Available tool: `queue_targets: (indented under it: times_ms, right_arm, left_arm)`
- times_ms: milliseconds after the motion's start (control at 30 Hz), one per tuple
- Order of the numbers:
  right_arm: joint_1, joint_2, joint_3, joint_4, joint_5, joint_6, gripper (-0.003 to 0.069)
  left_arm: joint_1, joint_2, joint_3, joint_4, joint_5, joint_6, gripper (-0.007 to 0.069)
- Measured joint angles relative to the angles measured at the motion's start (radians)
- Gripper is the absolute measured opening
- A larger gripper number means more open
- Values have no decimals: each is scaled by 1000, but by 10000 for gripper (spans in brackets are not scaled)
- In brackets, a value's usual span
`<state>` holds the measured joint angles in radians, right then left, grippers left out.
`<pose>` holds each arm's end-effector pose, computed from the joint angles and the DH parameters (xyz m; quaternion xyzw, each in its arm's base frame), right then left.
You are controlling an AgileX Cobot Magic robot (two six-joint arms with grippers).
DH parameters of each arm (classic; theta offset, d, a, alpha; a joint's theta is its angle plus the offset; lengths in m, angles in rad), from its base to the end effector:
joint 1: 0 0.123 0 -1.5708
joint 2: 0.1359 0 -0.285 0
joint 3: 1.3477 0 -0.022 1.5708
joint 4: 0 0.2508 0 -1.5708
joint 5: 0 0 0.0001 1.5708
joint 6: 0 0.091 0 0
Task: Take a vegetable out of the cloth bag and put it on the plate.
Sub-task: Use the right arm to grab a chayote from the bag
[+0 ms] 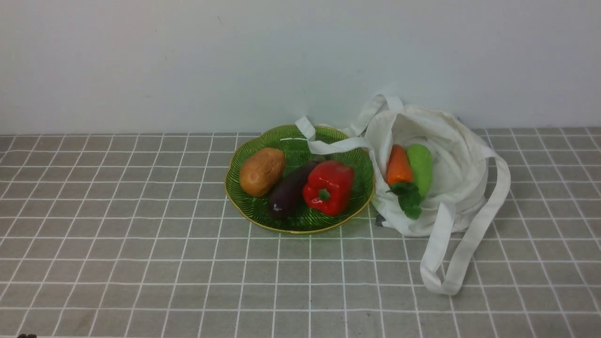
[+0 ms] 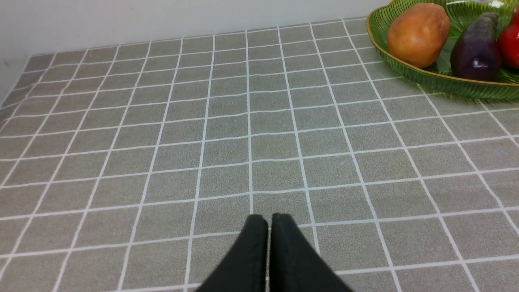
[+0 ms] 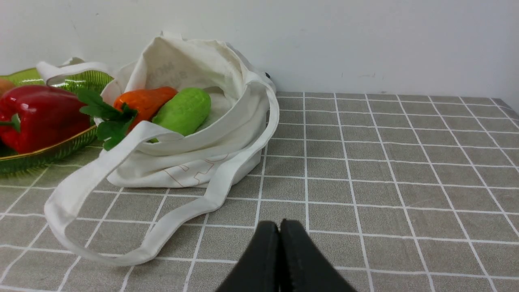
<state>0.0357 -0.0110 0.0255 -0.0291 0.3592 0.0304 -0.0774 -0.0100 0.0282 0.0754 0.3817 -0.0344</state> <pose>0.0530 0.0010 0.1729 -0.0100 0.8007 0.0075 0.5989 0.0525 -0.0015 0.1700 0.0374 0.8074 -0.0010 0.5888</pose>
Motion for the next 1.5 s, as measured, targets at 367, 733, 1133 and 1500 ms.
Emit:
queue_targets:
  times_ms: [367,733,1133,1500]
  right_arm:
    - [0,0,0,0,0,0,-15]
    - [0,0,0,0,0,0,-15]
    - [0,0,1,248,-18,128,-15]
    - [0,0,3,687,-75,222,-15]
  left_arm:
    - [0,0,0,0,0,0,-5]
    - [0,0,0,0,0,0,-5]
    - [0,0,0,0,0,0,-5]
    - [0,0,0,0,0,0,-5]
